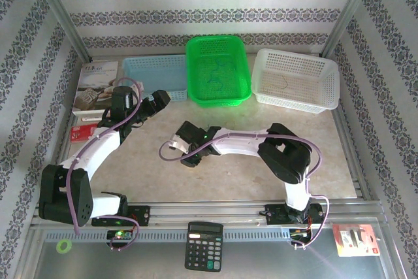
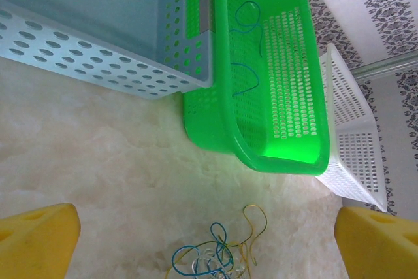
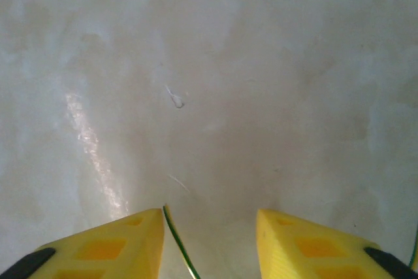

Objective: Untangle the cables

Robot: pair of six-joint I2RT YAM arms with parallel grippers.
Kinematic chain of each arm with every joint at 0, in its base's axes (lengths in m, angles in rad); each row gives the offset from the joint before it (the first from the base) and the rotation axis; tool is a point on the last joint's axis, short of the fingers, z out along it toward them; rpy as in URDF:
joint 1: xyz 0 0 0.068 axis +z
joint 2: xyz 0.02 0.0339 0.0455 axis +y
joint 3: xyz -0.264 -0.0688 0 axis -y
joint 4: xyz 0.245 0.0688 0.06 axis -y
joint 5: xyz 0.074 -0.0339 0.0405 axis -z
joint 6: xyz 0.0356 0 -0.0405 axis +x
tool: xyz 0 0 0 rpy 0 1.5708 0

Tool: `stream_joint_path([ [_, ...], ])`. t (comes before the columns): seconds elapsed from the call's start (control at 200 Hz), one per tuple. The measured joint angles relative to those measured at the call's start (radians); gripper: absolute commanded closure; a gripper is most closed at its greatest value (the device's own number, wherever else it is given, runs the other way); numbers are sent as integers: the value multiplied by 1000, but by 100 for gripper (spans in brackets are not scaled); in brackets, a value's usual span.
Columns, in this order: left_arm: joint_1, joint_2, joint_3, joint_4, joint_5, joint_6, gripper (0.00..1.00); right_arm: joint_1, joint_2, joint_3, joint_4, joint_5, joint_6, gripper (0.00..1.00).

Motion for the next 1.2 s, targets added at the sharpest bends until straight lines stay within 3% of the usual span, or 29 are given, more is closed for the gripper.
stream_joint_path([
  [0.15,0,-16,0,0,0,0,0,-13,15,5,0,-43,-3,78],
  [0.29,0,-21,0,0,0,0,0,-13,21,17,-1,-74,1,100],
  [0.645,0,-55,-18,3,1,0,0,-34,-15,29,13,-117,40,100],
  [1.199,-16,-43,-153,243,97,-26,2,-281,-320,-128,339,-278,437,100],
])
